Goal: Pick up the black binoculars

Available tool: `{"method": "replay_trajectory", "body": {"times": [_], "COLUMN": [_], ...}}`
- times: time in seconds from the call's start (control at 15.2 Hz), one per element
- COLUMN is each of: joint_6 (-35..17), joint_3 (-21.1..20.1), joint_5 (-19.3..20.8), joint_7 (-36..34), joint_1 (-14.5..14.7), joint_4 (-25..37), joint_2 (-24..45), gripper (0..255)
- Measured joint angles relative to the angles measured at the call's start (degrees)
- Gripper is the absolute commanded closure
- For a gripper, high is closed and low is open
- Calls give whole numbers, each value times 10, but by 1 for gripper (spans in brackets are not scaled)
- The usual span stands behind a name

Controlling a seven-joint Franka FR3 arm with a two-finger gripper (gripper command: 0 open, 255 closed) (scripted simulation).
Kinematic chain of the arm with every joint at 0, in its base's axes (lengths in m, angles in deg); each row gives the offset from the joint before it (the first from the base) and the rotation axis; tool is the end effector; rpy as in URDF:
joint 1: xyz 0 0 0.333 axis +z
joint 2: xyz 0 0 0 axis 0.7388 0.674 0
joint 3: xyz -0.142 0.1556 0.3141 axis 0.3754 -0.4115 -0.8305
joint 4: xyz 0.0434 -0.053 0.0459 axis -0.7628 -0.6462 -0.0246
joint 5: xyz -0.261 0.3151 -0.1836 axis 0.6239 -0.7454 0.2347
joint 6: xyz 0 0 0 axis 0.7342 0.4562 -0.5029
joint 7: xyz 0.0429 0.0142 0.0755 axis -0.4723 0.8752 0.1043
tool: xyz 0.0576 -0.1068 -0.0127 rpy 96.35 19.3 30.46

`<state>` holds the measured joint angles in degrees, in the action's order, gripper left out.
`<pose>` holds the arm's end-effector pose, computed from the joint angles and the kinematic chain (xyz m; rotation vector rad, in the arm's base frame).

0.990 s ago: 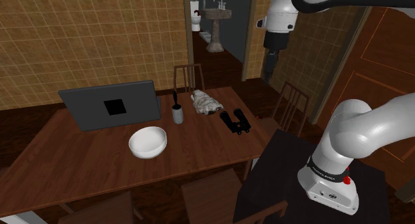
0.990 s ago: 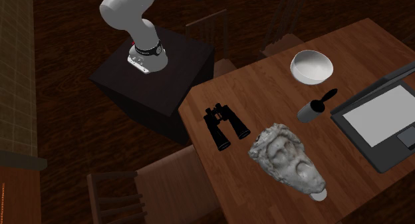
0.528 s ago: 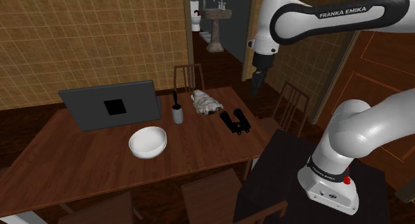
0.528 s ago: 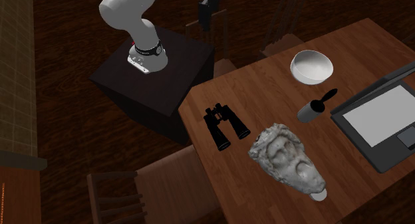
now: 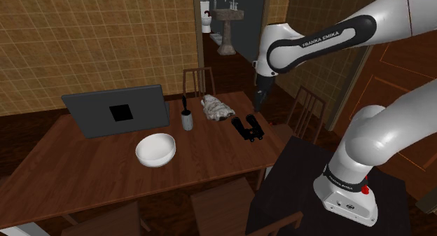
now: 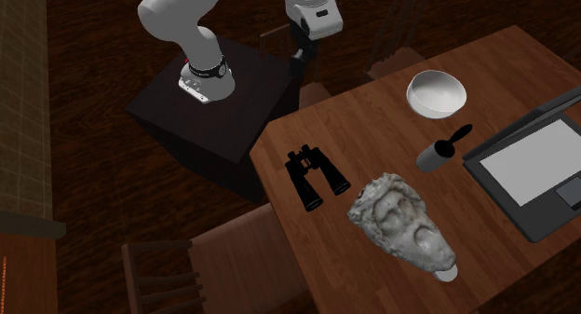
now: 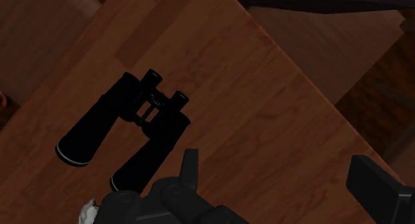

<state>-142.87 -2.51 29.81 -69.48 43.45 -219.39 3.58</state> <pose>0.3941 -0.0260 0.4363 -3.0991 -0.1074 -0.0298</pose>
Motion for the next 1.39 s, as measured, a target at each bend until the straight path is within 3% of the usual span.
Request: {"method": "replay_trajectory", "body": {"times": [0.73,1.39], "joint_6": [-241,-383], "joint_3": [14,32], "joint_5": [15,15], "joint_7": [-13,-23], "joint_1": [-29,-49], "joint_4": [18,108], "joint_2": [244,461], "gripper": [0,0]}}
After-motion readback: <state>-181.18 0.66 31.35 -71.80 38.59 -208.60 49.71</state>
